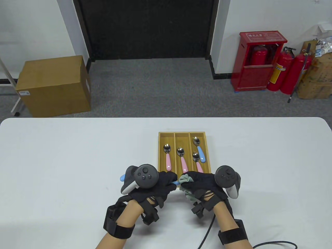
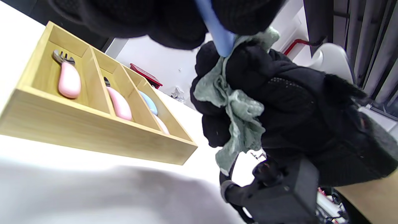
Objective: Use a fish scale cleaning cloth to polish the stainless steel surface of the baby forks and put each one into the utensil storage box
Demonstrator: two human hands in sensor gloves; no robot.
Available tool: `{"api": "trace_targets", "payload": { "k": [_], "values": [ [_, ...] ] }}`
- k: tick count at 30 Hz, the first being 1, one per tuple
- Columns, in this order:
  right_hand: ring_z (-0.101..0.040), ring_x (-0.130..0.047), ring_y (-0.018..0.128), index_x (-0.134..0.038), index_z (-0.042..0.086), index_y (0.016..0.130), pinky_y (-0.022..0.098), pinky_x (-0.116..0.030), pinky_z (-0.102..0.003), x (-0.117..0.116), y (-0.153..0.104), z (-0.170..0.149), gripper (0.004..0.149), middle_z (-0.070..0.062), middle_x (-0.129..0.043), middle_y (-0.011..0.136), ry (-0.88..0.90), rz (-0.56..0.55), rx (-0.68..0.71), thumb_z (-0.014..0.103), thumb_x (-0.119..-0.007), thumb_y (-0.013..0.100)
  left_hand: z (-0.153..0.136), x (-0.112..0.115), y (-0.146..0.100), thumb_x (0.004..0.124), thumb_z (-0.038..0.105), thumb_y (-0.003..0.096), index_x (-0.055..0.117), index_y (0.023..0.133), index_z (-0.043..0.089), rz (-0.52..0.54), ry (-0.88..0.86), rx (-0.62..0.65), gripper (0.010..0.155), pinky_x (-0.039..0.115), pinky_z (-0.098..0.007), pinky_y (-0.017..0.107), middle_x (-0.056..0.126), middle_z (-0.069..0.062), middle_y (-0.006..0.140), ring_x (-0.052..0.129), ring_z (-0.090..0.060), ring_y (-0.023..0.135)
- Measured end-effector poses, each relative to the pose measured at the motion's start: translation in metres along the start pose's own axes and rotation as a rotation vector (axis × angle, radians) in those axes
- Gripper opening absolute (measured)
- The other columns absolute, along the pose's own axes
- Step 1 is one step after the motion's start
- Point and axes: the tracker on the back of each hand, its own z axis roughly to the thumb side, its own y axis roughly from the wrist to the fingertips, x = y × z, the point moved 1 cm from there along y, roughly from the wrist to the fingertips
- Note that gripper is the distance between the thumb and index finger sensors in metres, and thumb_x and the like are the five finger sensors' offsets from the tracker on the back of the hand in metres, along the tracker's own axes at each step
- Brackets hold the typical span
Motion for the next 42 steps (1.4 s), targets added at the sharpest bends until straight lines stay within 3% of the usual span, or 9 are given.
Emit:
{"api": "trace_targets", "payload": {
  "k": [14,21,27,34,42],
  "values": [
    [-0.026,-0.106,0.009,-0.099,0.01,0.059,0.01,-0.086,-0.045,0.017,-0.008,-0.007,0.041,-0.017,-0.107,0.034,-0.151,-0.209,-0.099,0.033,-0.092,0.027,-0.005,0.002,0.001,0.074,0.039,0.048,0.065,0.097,0.013,-0.043,-0.015,-0.049,0.056,0.074,-0.056,0.054,0.09,-0.008,0.066,0.092,-0.021,0.038],
    [-0.027,-0.105,0.012,-0.097,0.009,0.063,0.012,-0.085,-0.046,0.044,-0.014,-0.019,0.041,-0.018,-0.106,0.038,-0.05,-0.328,-0.157,0.033,-0.091,0.03,-0.039,-0.01,0.001,0.071,0.035,0.0488,0.057,0.101,0.013,0.058,-0.017,-0.236,0.058,0.068,-0.06,0.058,0.086,-0.008,0.074,0.09,-0.025,0.047],
    [-0.028,-0.106,0.015,-0.095,0.009,0.065,0.014,-0.085,-0.047,0.046,-0.014,-0.019,0.042,-0.018,-0.105,0.041,0.017,-0.313,-0.158,0.034,-0.09,0.032,-0.058,-0.012,0.026,0.067,0.032,0.0509,0.048,0.105,0.014,0.036,-0.04,-0.465,0.061,0.062,-0.063,0.063,0.08,-0.009,0.085,0.089,-0.03,0.06],
    [-0.028,-0.106,0.018,-0.094,0.009,0.067,0.015,-0.085,-0.047,0.05,-0.014,-0.019,0.042,-0.018,-0.105,0.043,0.092,-0.32,-0.158,0.034,-0.09,0.033,-0.071,-0.017,0.063,0.068,0.032,0.0518,0.048,0.106,0.016,0.128,-0.025,-0.635,0.061,0.058,-0.064,0.066,0.08,-0.009,0.088,0.089,-0.032,0.066],
    [-0.028,-0.106,0.019,-0.093,0.009,0.068,0.016,-0.085,-0.047,0.05,-0.012,-0.018,0.042,-0.018,-0.104,0.045,0.146,-0.296,-0.143,0.034,-0.09,0.034,-0.076,-0.004,0.088,0.07,0.036,0.0524,0.051,0.106,0.021,0.17,0.041,-0.76,0.059,0.048,-0.066,0.07,0.084,-0.005,0.09,0.084,-0.036,0.079]
  ]
}}
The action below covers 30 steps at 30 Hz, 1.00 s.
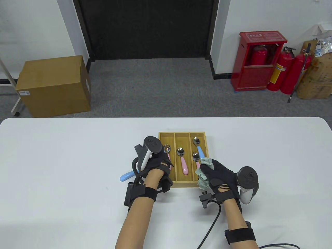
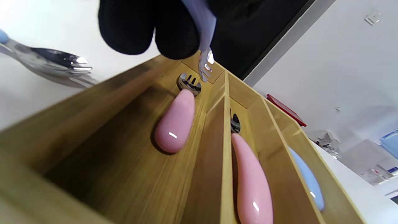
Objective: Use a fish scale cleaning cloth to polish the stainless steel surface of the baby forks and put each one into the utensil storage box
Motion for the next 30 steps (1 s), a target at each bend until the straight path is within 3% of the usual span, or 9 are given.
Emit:
{"api": "trace_targets", "payload": {
  "k": [9,17,23,30],
  "values": [
    [-0.029,-0.106,0.02,-0.093,0.009,0.069,0.017,-0.085,-0.048,-0.001,0.0,0.001,0.043,-0.018,-0.104,0.046,0.016,0.012,-0.004,0.035,-0.089,0.035,0.003,0.013,0.001,0.07,0.04,0.0528,0.052,0.106,0.022,0.003,-0.006,-0.02,0.059,0.037,-0.065,0.072,0.084,-0.004,0.093,0.074,-0.038,0.087],
    [-0.029,-0.106,0.02,-0.092,0.009,0.069,0.017,-0.085,-0.048,-0.001,0.0,0.001,0.043,-0.018,-0.104,0.046,0.015,0.026,-0.007,0.035,-0.089,0.035,-0.005,-0.006,-0.004,0.072,0.04,0.0519,0.055,0.105,0.019,0.002,-0.019,0.018,0.059,0.039,-0.065,0.071,0.084,-0.008,0.094,0.074,-0.041,0.09],
    [-0.029,-0.106,0.022,-0.091,0.008,0.071,0.018,-0.085,-0.048,-0.003,0.0,0.001,0.044,-0.019,-0.103,0.048,0.024,0.048,-0.014,0.035,-0.089,0.036,-0.042,-0.046,-0.003,0.077,0.043,0.0506,0.061,0.104,0.022,0.048,0.099,-0.021,0.06,0.038,-0.066,0.071,0.081,-0.01,0.097,0.073,-0.042,0.09],
    [-0.034,-0.104,0.031,-0.086,0.007,0.077,0.023,-0.083,-0.051,-0.011,0.0,-0.003,0.048,-0.022,-0.099,0.057,0.048,0.089,-0.033,0.035,-0.087,0.039,-0.1,-0.068,0.001,0.082,0.045,0.0484,0.067,0.103,0.025,-0.041,0.341,-0.073,0.06,0.037,-0.066,0.072,0.071,-0.01,0.106,0.067,-0.042,0.097]
  ]
}}
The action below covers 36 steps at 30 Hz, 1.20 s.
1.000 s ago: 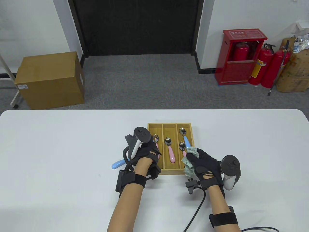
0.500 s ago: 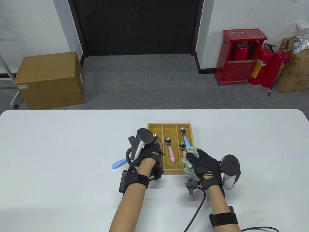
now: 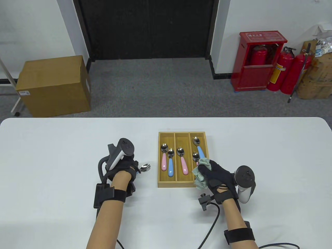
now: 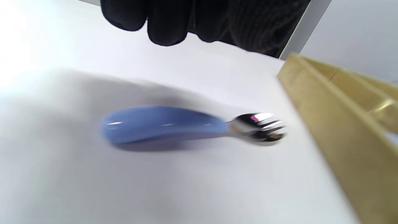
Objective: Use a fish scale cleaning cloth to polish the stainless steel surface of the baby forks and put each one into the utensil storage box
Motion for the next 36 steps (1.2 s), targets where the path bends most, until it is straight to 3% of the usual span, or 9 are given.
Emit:
{"api": "trace_targets", "payload": {
  "k": [5,13,18,22,25,29,31,36],
  "values": [
    [-0.038,-0.102,0.04,-0.076,0.005,0.086,0.029,-0.081,-0.054,-0.005,0.0,-0.005,0.055,-0.024,-0.093,0.067,0.033,0.042,-0.023,0.037,-0.084,0.042,-0.023,0.016,0.005,0.086,0.044,0.0467,0.069,0.103,0.025,-0.051,-0.007,0.04,0.061,0.037,-0.066,0.072,0.068,-0.011,0.108,0.065,-0.043,0.098],
    [-0.042,-0.096,0.053,-0.057,0.0,0.094,0.036,-0.078,-0.056,-0.013,0.0,-0.012,0.067,-0.028,-0.082,0.079,0.114,0.132,-0.057,0.04,-0.079,0.045,-0.016,0.036,0.009,0.09,0.044,0.0444,0.071,0.102,0.023,-0.089,0.097,0.09,0.064,0.04,-0.065,0.073,0.066,-0.009,0.109,0.064,-0.042,0.1],
    [-0.046,-0.095,0.059,-0.043,0.003,0.095,0.039,-0.078,-0.058,-0.015,0.0,-0.018,0.067,-0.029,-0.08,0.082,0.208,0.142,-0.065,0.04,-0.074,0.049,-0.01,0.043,0.008,0.09,0.038,0.0447,0.079,0.092,0.016,-0.022,0.126,0.137,0.053,0.045,-0.064,0.072,0.069,-0.008,0.106,0.068,-0.04,0.097],
    [-0.048,-0.092,0.064,-0.04,0.004,0.093,0.042,-0.077,-0.059,-0.015,-0.002,-0.023,0.063,-0.031,-0.075,0.084,0.266,0.138,-0.079,0.04,-0.069,0.05,-0.011,0.05,0.003,0.085,0.038,0.0448,0.077,0.087,0.009,-0.048,0.156,0.178,0.052,0.044,-0.064,0.072,0.063,-0.008,0.106,0.064,-0.04,0.098],
    [-0.05,-0.09,0.067,-0.042,0.005,0.093,0.043,-0.076,-0.06,-0.017,-0.002,-0.024,0.06,-0.031,-0.073,0.087,0.284,0.156,-0.079,0.04,-0.068,0.05,-0.021,0.045,-0.005,0.082,0.037,0.0437,0.077,0.086,0.01,0.025,0.009,0.206,0.05,0.047,-0.064,0.07,0.065,-0.007,0.104,0.067,-0.04,0.097],
    [-0.054,-0.081,0.074,-0.047,0.014,0.096,0.048,-0.072,-0.062,-0.022,-0.003,-0.026,0.056,-0.028,-0.064,0.097,0.356,0.186,-0.082,0.043,-0.065,0.051,-0.024,0.029,-0.031,0.08,0.036,0.045,0.074,0.088,0.012,0.098,-0.351,0.289,0.05,0.048,-0.066,0.069,0.065,-0.011,0.105,0.067,-0.043,0.096],
    [-0.058,-0.071,0.079,-0.052,0.017,0.098,0.051,-0.067,-0.064,-0.026,-0.005,-0.029,0.055,-0.03,-0.051,0.102,0.432,0.19,-0.098,0.044,-0.065,0.052,-0.014,0.021,-0.049,0.079,0.037,0.0462,0.073,0.09,0.016,0.102,-0.462,0.362,0.049,0.05,-0.067,0.068,0.069,-0.012,0.104,0.072,-0.043,0.094],
    [-0.058,-0.063,0.084,-0.047,0.018,0.105,0.054,-0.064,-0.065,-0.041,-0.008,-0.035,0.062,-0.03,-0.045,0.106,0.537,0.237,-0.109,0.05,-0.062,0.053,0.022,0.012,-0.097,0.079,0.041,0.0477,0.075,0.091,0.022,0.037,-0.601,0.572,0.047,0.066,-0.062,0.062,0.089,-0.009,0.086,0.094,-0.035,0.074]
  ]
}}
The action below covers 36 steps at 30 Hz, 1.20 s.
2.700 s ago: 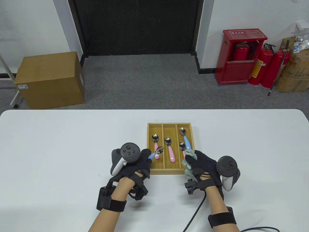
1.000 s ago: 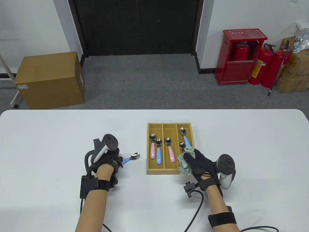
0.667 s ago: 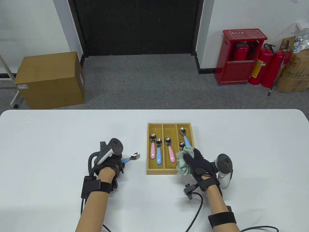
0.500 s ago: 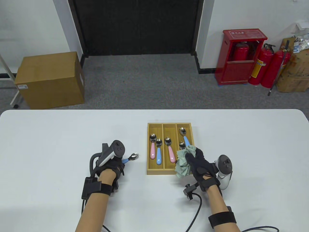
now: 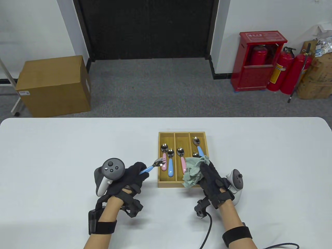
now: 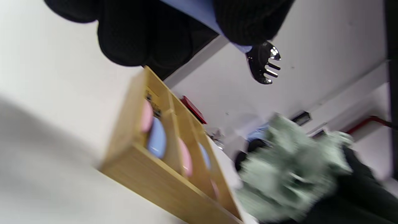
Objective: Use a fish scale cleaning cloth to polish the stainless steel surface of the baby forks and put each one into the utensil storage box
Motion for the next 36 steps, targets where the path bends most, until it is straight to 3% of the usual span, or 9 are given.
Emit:
{"api": "trace_targets", "payload": {
  "k": [4,9,14,17,19,24,29,36],
  "values": [
    [-0.057,-0.061,0.087,-0.04,0.017,0.107,0.056,-0.063,-0.064,-0.011,0.001,-0.008,0.065,-0.031,-0.042,0.107,0.133,0.078,-0.009,0.051,-0.057,0.055,0.02,0.016,-0.001,0.079,0.042,0.0477,0.075,0.091,0.023,-0.063,0.053,0.057,0.047,0.068,-0.06,0.061,0.092,-0.008,0.077,0.096,-0.03,0.062],
    [-0.057,-0.061,0.089,-0.036,0.015,0.109,0.057,-0.063,-0.066,-0.019,0.002,-0.013,0.067,-0.031,-0.042,0.108,0.241,0.184,-0.016,0.051,-0.056,0.056,0.022,0.026,0.005,0.078,0.042,0.048,0.074,0.091,0.023,-0.105,0.029,0.064,0.048,0.067,-0.06,0.061,0.092,-0.008,0.074,0.095,-0.029,0.057],
    [-0.054,-0.066,0.089,-0.039,0.014,0.108,0.057,-0.065,-0.065,-0.027,0.004,-0.012,0.068,-0.031,-0.047,0.107,0.141,0.243,-0.023,0.05,-0.062,0.054,0.025,0.038,0.006,0.078,0.041,0.0478,0.075,0.091,0.022,-0.162,0.031,0.092,0.048,0.066,-0.06,0.061,0.092,-0.009,0.072,0.094,-0.029,0.055],
    [-0.053,-0.07,0.086,-0.044,0.012,0.105,0.056,-0.066,-0.065,-0.037,0.006,-0.008,0.067,-0.031,-0.051,0.105,0.084,0.322,-0.03,0.04,-0.072,0.051,0.029,0.045,0.006,0.078,0.041,0.0476,0.076,0.091,0.022,-0.189,0.046,0.121,0.048,0.066,-0.06,0.061,0.092,-0.009,0.071,0.094,-0.029,0.054],
    [-0.052,-0.079,0.081,-0.056,0.011,0.101,0.053,-0.07,-0.064,-0.037,0.007,-0.002,0.065,-0.029,-0.062,0.101,0.009,0.306,-0.019,0.027,-0.082,0.044,0.029,0.045,0.006,0.078,0.04,0.0473,0.076,0.091,0.022,-0.195,0.047,0.129,0.047,0.066,-0.06,0.061,0.092,-0.01,0.071,0.093,-0.029,0.053],
    [-0.047,-0.095,0.069,-0.072,0.007,0.091,0.045,-0.079,-0.061,-0.044,0.009,0.005,0.059,-0.028,-0.08,0.089,-0.274,0.346,-0.05,0.014,-0.087,0.035,0.035,0.044,0.005,0.079,0.04,0.0466,0.078,0.09,0.022,-0.202,0.132,0.163,0.047,0.065,-0.06,0.062,0.091,-0.011,0.068,0.09,-0.03,0.05],
    [-0.044,-0.104,0.053,-0.081,0.003,0.083,0.035,-0.085,-0.058,-0.051,0.009,0.008,0.055,-0.029,-0.091,0.075,-0.465,0.387,-0.09,0.017,-0.089,0.03,0.041,0.047,0.003,0.08,0.039,0.0458,0.078,0.088,0.021,-0.21,0.221,0.199,0.046,0.063,-0.061,0.062,0.09,-0.011,0.066,0.088,-0.031,0.049],
    [-0.036,-0.112,0.034,-0.09,0.003,0.073,0.022,-0.09,-0.051,-0.05,0.01,0.013,0.051,-0.026,-0.102,0.06,-0.531,0.278,0.014,0.024,-0.089,0.027,0.038,0.05,0.004,0.079,0.04,0.046,0.077,0.089,0.021,-0.18,0.197,0.2,0.047,0.065,-0.061,0.06,0.09,-0.01,0.065,0.088,-0.029,0.047]
  ]
}}
